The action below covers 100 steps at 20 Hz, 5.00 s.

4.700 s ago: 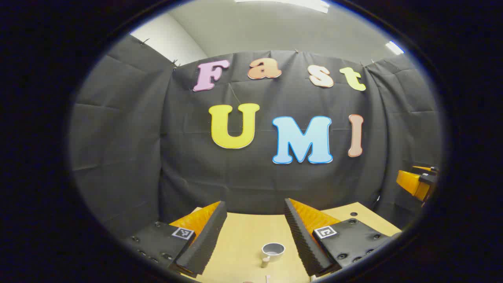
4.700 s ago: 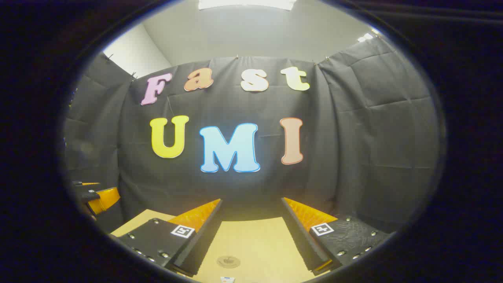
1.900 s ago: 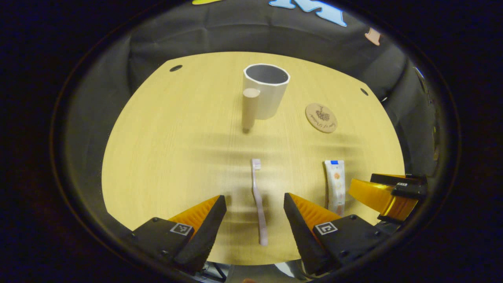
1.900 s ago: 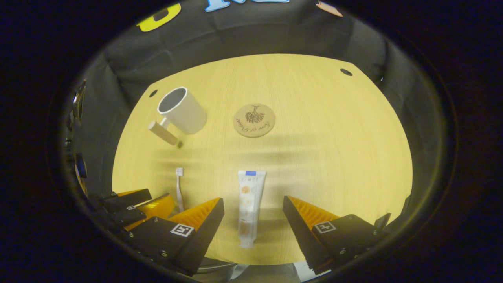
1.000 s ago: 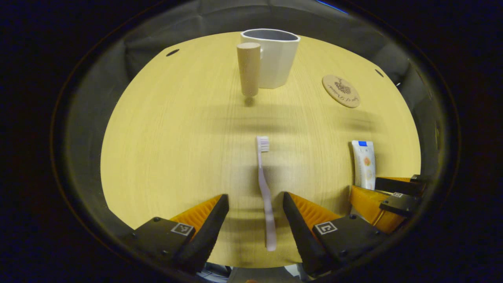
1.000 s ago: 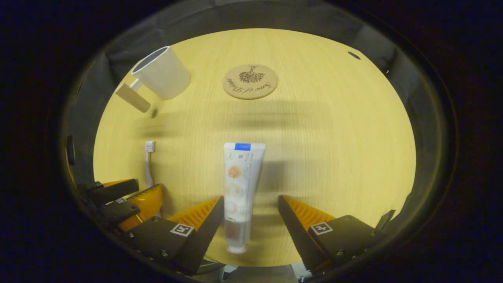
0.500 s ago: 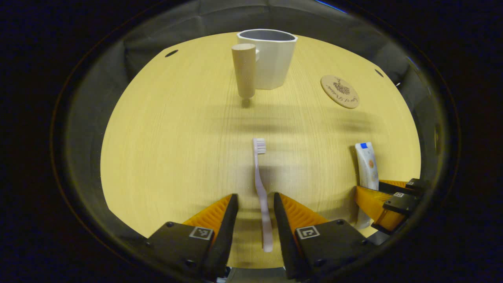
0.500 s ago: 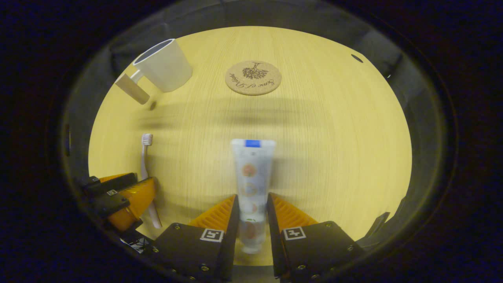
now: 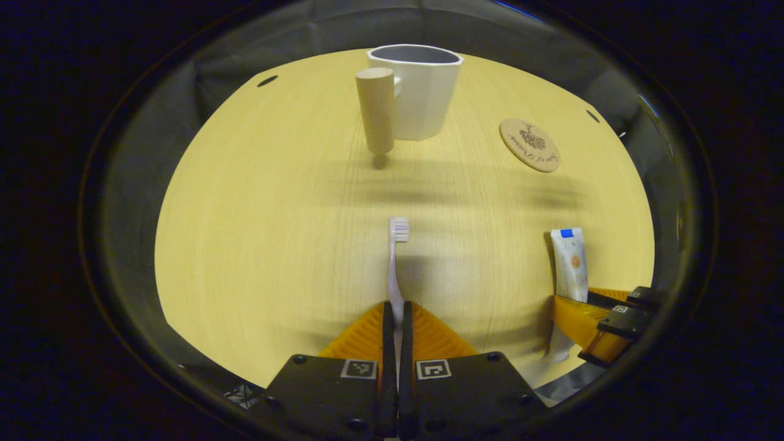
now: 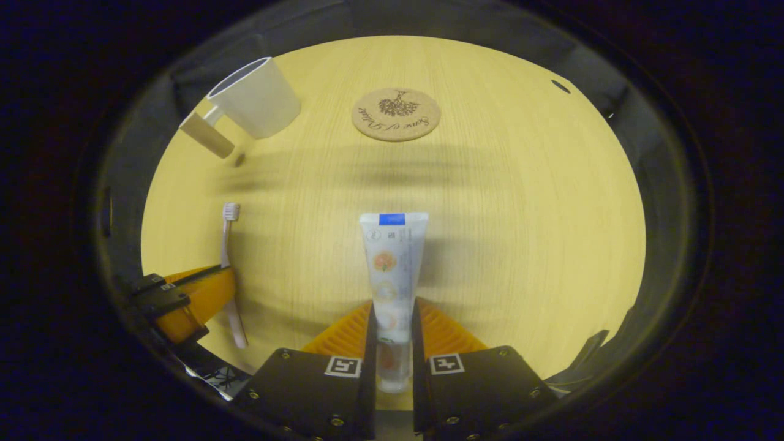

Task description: Put the toothbrush and toothpaste on the desktop into the cup, then pick up the cup and place it on the coaster on the desktop.

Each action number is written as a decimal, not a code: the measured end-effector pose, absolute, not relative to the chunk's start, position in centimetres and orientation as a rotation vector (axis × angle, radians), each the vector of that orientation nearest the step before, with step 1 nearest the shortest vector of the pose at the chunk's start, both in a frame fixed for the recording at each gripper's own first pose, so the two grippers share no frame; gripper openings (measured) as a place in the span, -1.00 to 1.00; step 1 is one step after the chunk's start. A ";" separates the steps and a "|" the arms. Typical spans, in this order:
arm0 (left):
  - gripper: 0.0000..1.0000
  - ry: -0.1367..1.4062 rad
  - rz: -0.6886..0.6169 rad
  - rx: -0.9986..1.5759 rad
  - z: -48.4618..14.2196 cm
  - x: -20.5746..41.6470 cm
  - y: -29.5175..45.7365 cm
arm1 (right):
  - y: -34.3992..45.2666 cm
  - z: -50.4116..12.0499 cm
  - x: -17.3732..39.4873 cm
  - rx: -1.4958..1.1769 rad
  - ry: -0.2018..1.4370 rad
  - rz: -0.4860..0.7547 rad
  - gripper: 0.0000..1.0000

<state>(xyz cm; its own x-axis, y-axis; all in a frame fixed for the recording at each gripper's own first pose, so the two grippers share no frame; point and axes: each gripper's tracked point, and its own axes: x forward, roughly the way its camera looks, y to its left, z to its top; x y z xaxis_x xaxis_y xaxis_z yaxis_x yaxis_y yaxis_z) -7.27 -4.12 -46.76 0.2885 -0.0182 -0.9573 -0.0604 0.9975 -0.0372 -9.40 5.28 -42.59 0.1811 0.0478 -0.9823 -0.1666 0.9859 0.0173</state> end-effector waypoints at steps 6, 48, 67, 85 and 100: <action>-0.84 1.281 0.016 -0.130 -45.6 -7.5 -4.3 | 5.0 -42.4 -8.9 -0.047 1.392 0.143 -0.72; -0.86 0.694 -0.124 -0.168 -27.9 18.0 -0.2 | 1.9 -39.3 -4.7 0.117 1.351 0.021 -0.72; -0.72 0.621 -0.164 -0.128 -33.3 17.5 -0.3 | 0.9 -39.2 -3.7 0.170 1.364 -0.044 -0.72; -0.49 0.621 -0.129 -0.147 -32.7 10.9 1.0 | 3.8 -36.3 -1.1 0.191 1.278 0.031 -0.72; -0.54 0.609 0.009 -0.173 -30.3 3.8 11.4 | 14.4 -30.2 8.1 0.329 1.117 0.138 -0.72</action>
